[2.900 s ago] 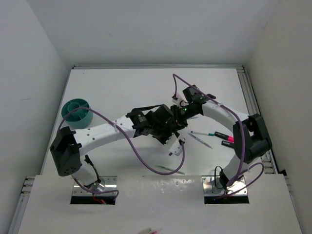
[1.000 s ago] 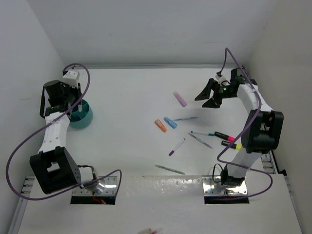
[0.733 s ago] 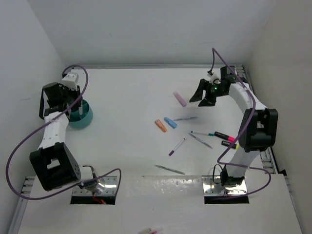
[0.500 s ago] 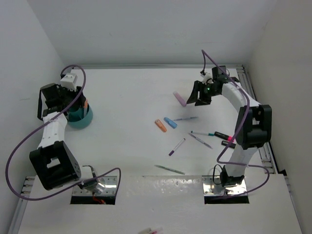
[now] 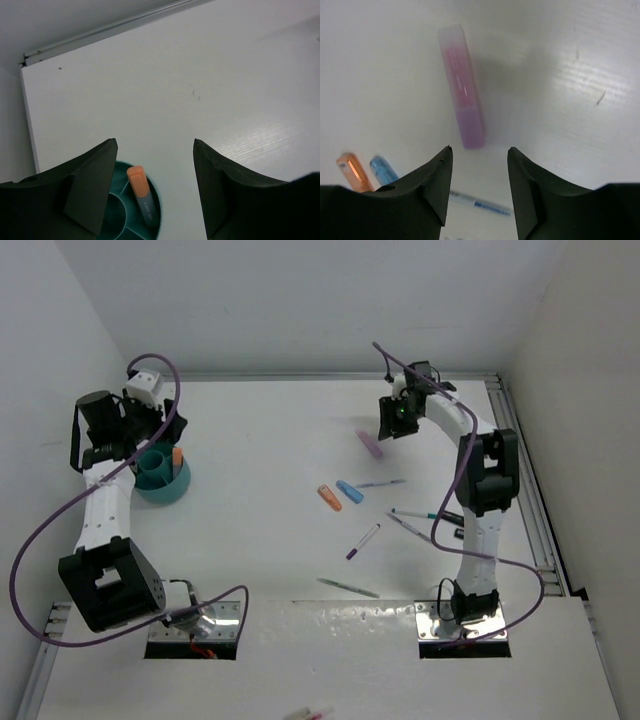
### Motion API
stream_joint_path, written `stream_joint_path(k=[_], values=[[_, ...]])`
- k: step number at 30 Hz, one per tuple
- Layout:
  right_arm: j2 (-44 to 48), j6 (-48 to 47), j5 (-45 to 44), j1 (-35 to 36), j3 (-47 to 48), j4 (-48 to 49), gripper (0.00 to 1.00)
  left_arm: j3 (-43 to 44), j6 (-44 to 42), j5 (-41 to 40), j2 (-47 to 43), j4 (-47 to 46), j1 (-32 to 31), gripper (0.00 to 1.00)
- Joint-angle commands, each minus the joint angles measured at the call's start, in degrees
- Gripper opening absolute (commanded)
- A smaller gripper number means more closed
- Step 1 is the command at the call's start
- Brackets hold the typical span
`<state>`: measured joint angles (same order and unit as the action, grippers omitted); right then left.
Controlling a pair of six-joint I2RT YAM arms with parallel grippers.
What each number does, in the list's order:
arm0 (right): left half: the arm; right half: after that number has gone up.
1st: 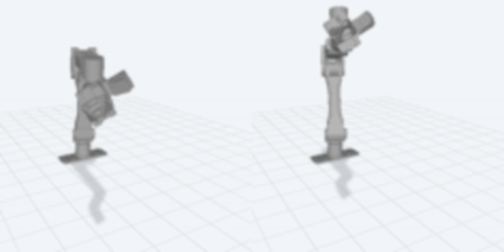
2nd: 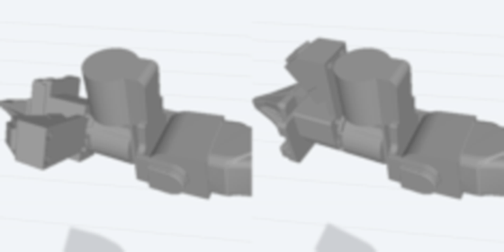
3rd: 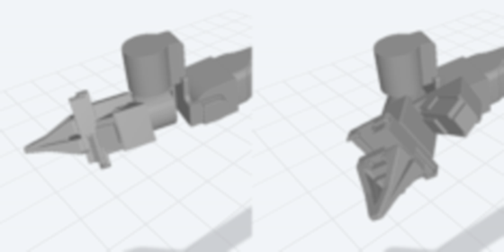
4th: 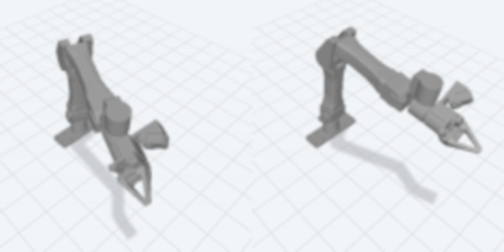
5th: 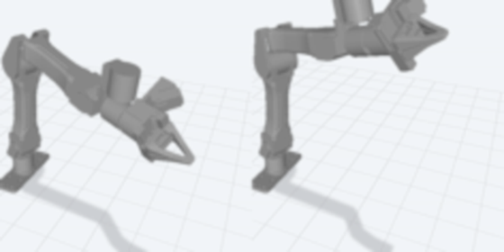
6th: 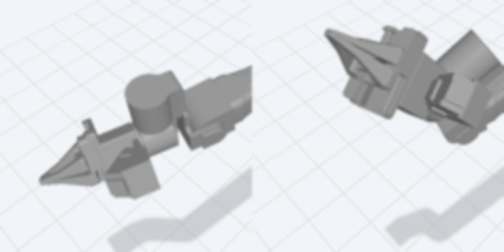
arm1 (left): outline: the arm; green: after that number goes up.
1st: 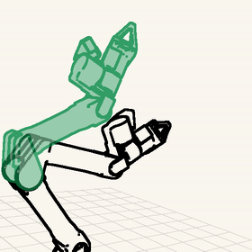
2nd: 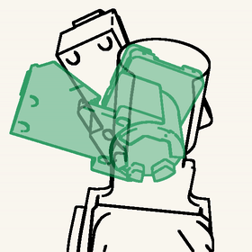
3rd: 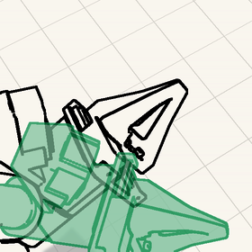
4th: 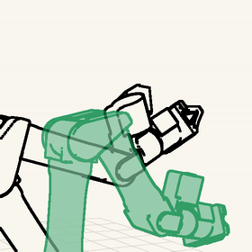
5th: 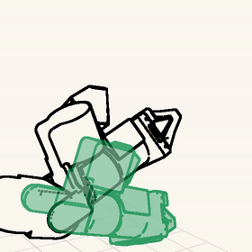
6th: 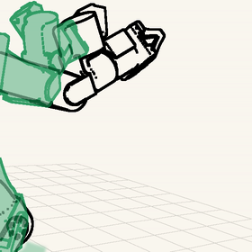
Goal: Sort the stationery into containers
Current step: Pick up the pen from the center of the board.
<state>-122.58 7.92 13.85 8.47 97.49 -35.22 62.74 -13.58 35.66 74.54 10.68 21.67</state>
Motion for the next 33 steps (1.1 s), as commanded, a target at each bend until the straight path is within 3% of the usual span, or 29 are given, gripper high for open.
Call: stream_joint_path(k=[1,15,21,25,28,31,33], values=[[-3.6,-3.9,-3.3,0.9,7.3,-1.5,0.48,1.1,-3.7,3.5,-3.0,2.6,-2.0,0.69],[-13.6,-6.5,-10.1,7.5,17.9,-1.3,0.58,-0.2,-7.0,0.5,-5.6,5.6,-5.9,0.69],[-18.5,-7.5,-13.2,8.7,20.4,-0.7,0.56,-0.4,-7.2,-0.9,-7.0,6.5,-6.8,0.69],[-19.4,-7.5,-13.7,9.1,21.8,-0.6,0.46,-0.4,-7.4,-0.2,-7.6,7.2,-7.0,0.69],[-19.3,-9.9,-13.6,9.8,21.4,-0.8,0.30,-0.3,-10.4,2.6,-8.4,8.4,-7.5,0.68],[-18.1,-9.1,-13.7,10.1,20.7,-2.6,0.09,0.8,-17.2,6.3,-9.2,10.9,-9.7,0.66],[-16.6,-8.4,-11.9,10.2,20.2,-5.1,0.00,3.3,-30.7,6.2,-9.0,17.9,-13.9,0.65]])
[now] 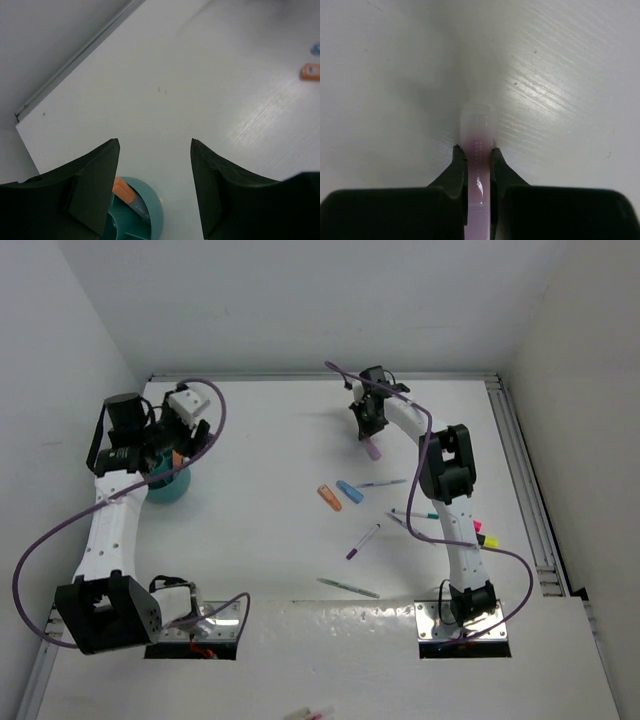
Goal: Sort the stationery into containers
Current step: Pick up the pen from the center of the board.
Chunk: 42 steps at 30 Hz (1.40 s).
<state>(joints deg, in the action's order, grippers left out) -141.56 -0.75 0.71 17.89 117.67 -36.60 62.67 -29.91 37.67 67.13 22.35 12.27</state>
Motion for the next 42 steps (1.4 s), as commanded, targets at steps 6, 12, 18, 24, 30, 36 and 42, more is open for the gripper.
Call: stream_joint_path(k=[6,12,18,24,30,36,42], values=[[15.8,9.2,12.0,1.4,-6.4,-7.2,0.00,9.7,-34.6,-1.6,-0.7,17.4,-19.1,0.64],[27.1,20.7,27.6,2.0,-14.9,-10.1,0.00,8.0,-37.9,-4.2,-1.2,19.5,-38.2,0.64],[33.5,29.2,40.6,4.6,-26.5,-6.4,0.00,7.5,-39.6,-7.9,3.1,20.5,-53.1,0.57],[35.7,29.8,43.5,8.7,-30.8,-6.0,0.00,8.8,-38.2,-8.8,7.5,17.2,-61.2,0.57],[36.3,31.6,45.9,11.1,-32.9,-4.8,0.00,7.5,-39.0,-10.9,9.7,16.5,-64.7,0.59],[37.6,32.1,46.8,12.3,-34.1,-4.1,0.00,5.7,-38.2,-12.8,11.1,13.5,-65.5,0.60],[39.0,32.4,47.1,12.8,-35.0,-3.8,0.00,6.4,-38.3,-13.9,13.5,13.3,-65.5,0.54]])
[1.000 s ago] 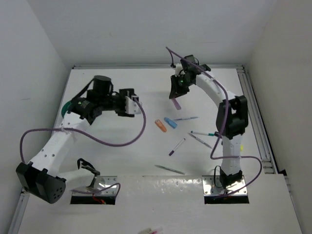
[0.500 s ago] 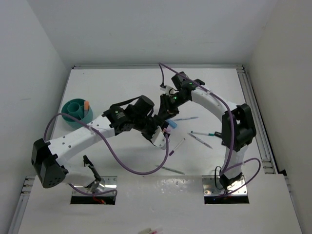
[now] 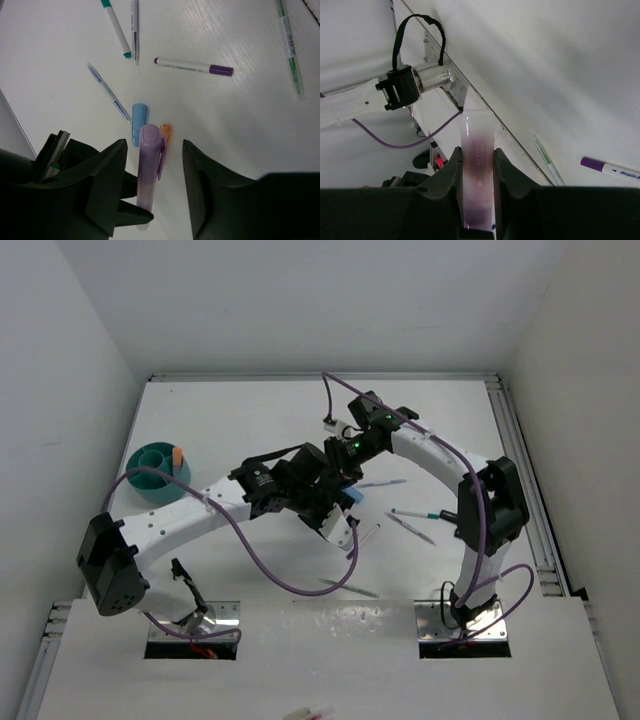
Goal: Sort the stationery into containers
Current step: Pick up the pen from the center of the board, then place the pen in the storage box.
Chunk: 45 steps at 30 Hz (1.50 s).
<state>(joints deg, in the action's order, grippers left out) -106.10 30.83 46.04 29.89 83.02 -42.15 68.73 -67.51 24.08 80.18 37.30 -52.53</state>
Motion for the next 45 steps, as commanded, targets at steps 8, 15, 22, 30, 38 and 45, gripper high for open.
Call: stream_joint_path(k=[8,15,22,30,38,45], values=[[5.5,-0.2,0.5,1.3,-2.3,1.4,0.00,-0.2,2.4,-0.6,0.0,-4.9,-0.7,0.09],[5.6,-0.2,0.5,-3.2,-0.7,0.8,0.70,-0.4,11.8,-0.4,-2.5,-8.2,-0.4,0.00],[4.6,-1.6,-0.2,-15.6,3.2,-1.4,0.77,-2.9,41.9,-7.9,-10.4,-19.1,10.2,0.00],[4.4,-7.4,-2.1,-23.7,3.2,-5.0,0.77,-4.6,63.2,-11.2,-17.9,-21.2,35.7,0.00],[7.0,-10.6,-8.2,-22.7,2.0,-5.0,0.77,-5.5,66.9,-3.1,-19.7,-19.3,52.4,0.00],[10.0,-10.9,-10.2,-22.7,-2.2,-1.9,0.77,-4.0,63.6,1.9,-19.5,-16.5,65.7,0.00]])
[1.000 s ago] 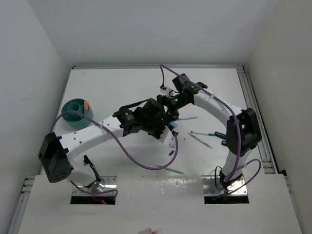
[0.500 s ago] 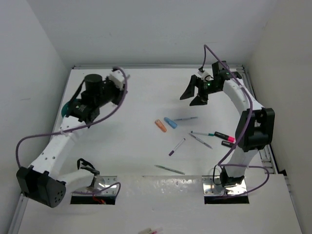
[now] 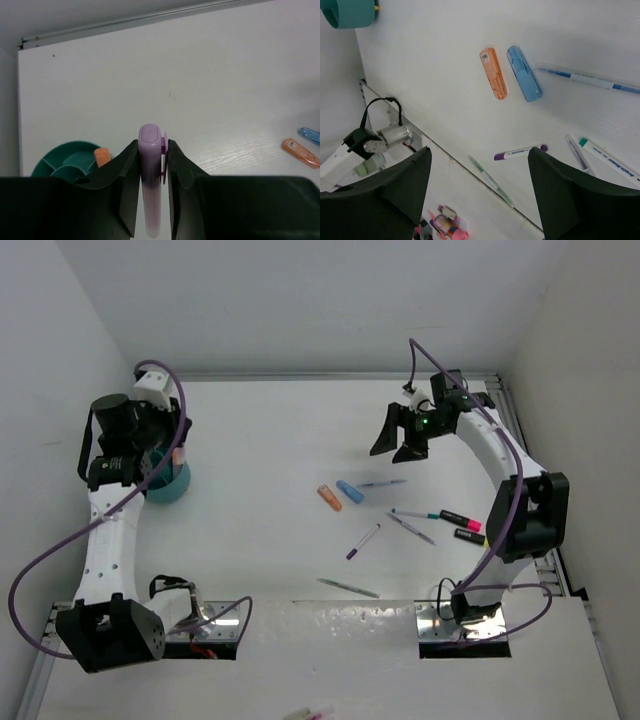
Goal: Sort the stationery into containers
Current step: Place the pen in the storage box.
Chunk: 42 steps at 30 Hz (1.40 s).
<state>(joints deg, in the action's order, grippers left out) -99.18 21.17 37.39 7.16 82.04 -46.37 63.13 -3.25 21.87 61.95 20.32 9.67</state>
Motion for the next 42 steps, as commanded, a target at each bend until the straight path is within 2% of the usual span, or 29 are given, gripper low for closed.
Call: stream_joint_path(k=[1,8,12,16,20,33,42], values=[[2.9,-1.1,-1.6,0.0,-1.4,2.5,0.77,1.6,-1.0,5.3,-1.2,0.7,4.6,0.00],[2.4,-1.8,-1.5,0.0,-2.3,2.6,0.76,-1.2,-2.1,12.6,1.2,-3.4,13.2,0.00],[2.2,-2.3,-1.5,-0.1,-3.0,2.9,0.76,-6.6,-3.8,18.9,2.4,-10.0,14.9,0.00],[1.6,-1.5,0.1,-0.9,-3.6,3.2,0.76,-7.1,-4.0,21.4,6.8,-12.8,15.6,0.00],[0.8,-1.5,0.8,-1.3,-3.3,3.4,0.76,-7.9,-4.3,21.7,9.1,-18.9,15.7,0.00],[-1.1,-2.3,1.3,-1.6,-2.7,2.9,0.75,-6.4,-12.8,19.9,16.2,-21.9,15.9,0.00],[-2.2,-2.1,1.5,-1.6,-2.1,2.8,0.75,-7.4,-13.9,19.7,19.1,-25.6,16.3,0.00]])
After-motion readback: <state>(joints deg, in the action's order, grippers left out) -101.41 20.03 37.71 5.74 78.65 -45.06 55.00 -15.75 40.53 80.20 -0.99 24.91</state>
